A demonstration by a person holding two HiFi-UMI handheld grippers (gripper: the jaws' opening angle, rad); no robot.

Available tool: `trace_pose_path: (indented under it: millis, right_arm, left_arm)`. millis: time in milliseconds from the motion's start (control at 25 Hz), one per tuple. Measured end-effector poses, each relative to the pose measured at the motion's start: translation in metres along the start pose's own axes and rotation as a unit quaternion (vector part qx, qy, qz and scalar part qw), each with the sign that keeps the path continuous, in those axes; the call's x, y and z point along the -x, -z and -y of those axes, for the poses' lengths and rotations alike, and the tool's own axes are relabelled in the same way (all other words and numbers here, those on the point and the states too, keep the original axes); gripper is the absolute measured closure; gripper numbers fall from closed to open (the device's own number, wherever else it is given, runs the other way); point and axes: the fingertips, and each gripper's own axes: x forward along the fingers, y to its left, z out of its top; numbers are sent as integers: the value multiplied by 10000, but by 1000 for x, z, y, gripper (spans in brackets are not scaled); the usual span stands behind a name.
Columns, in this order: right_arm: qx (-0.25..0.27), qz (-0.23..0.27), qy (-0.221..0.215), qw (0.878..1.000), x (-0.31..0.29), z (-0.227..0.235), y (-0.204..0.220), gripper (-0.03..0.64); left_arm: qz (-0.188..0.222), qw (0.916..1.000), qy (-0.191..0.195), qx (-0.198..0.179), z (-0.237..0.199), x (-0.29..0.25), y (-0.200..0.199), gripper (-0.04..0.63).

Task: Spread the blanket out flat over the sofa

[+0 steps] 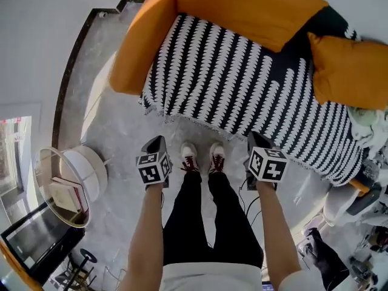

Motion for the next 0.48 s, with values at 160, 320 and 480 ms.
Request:
trace_pose_path:
  millis: [160, 320, 480]
  right_arm:
    - [24, 211, -17, 9998, 33, -10, -25, 604]
    - [489, 407, 23, 9980, 58, -25, -55, 604]
    - [901, 661, -9, 9937, 86, -42, -82, 604]
  left_arm:
    - [277, 9996, 22, -69, 5, 35, -27, 584]
    - [569, 9983, 47, -153, 12, 60, -58, 584]
    - [904, 9957, 191, -53, 23, 87, -87, 585]
